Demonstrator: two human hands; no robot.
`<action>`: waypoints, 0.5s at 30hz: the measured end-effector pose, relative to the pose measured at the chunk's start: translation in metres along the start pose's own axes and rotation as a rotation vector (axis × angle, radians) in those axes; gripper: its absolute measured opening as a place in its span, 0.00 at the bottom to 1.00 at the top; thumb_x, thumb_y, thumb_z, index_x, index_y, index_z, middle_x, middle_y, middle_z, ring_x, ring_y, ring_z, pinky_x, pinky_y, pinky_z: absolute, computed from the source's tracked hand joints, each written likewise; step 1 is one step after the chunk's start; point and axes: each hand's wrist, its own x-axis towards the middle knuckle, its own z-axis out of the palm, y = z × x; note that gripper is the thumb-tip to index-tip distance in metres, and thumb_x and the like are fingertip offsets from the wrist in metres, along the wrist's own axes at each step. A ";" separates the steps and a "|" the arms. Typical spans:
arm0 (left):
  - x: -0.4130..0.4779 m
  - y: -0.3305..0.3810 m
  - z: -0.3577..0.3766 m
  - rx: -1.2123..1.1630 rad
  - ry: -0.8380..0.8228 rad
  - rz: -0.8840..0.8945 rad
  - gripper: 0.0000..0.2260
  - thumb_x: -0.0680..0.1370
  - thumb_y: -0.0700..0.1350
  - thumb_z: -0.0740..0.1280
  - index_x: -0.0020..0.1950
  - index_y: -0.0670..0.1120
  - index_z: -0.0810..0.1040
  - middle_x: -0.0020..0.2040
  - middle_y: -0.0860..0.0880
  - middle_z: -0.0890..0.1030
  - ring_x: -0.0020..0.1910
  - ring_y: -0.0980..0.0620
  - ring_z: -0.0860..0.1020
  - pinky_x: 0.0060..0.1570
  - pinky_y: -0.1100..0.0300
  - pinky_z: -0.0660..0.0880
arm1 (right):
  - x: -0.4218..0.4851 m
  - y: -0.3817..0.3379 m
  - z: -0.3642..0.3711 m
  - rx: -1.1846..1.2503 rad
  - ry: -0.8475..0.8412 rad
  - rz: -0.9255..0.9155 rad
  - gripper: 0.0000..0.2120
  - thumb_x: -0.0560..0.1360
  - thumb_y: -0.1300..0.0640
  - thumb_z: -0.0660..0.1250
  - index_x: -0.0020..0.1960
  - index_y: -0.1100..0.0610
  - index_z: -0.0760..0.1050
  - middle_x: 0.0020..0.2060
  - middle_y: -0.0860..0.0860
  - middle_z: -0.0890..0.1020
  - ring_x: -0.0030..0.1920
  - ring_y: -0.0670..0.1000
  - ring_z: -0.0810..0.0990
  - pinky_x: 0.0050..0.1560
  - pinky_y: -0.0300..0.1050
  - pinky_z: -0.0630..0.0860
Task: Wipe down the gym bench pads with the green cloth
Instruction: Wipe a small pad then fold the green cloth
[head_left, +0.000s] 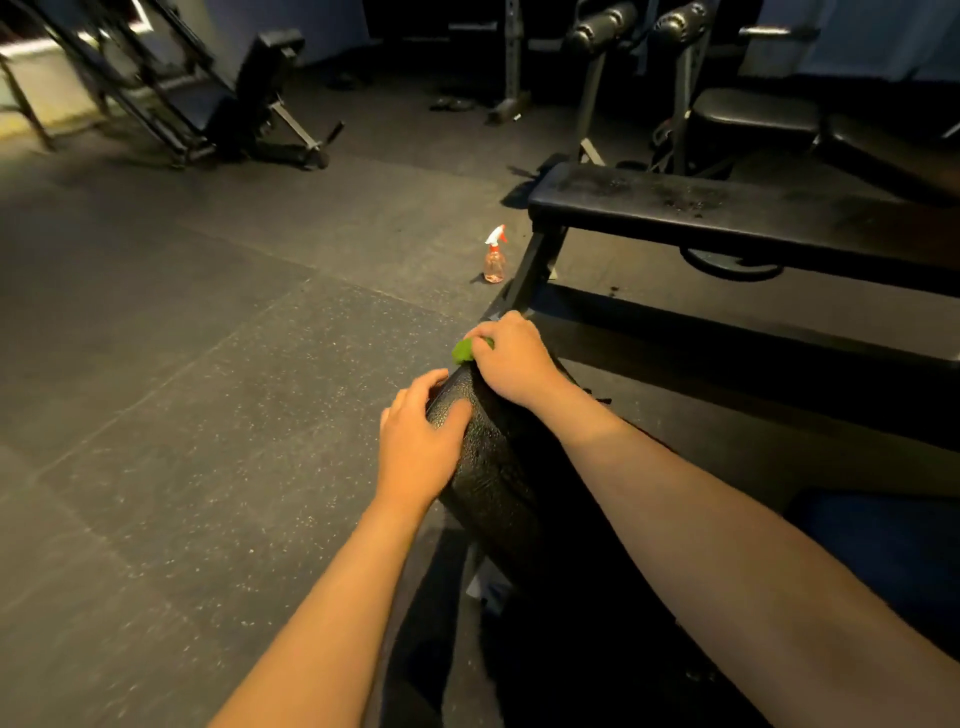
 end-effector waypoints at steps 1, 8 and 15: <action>-0.003 -0.001 -0.002 -0.051 0.000 -0.026 0.22 0.77 0.52 0.69 0.70 0.55 0.71 0.63 0.54 0.77 0.65 0.50 0.74 0.69 0.45 0.68 | -0.006 -0.004 0.002 -0.034 0.024 -0.053 0.16 0.80 0.51 0.56 0.56 0.49 0.83 0.53 0.57 0.76 0.58 0.60 0.73 0.62 0.54 0.71; -0.054 -0.005 -0.007 -0.215 -0.057 -0.051 0.30 0.82 0.46 0.65 0.80 0.55 0.53 0.69 0.59 0.68 0.67 0.59 0.69 0.53 0.75 0.67 | -0.064 -0.030 0.017 -0.005 -0.064 -0.419 0.13 0.81 0.53 0.61 0.61 0.49 0.81 0.47 0.50 0.70 0.55 0.53 0.69 0.59 0.47 0.66; -0.062 -0.011 -0.018 -0.225 -0.057 -0.036 0.34 0.81 0.52 0.68 0.82 0.52 0.54 0.78 0.57 0.64 0.71 0.63 0.63 0.67 0.64 0.60 | -0.049 -0.002 0.000 -0.080 0.170 -0.150 0.15 0.83 0.49 0.57 0.66 0.46 0.76 0.52 0.53 0.72 0.58 0.58 0.69 0.60 0.51 0.68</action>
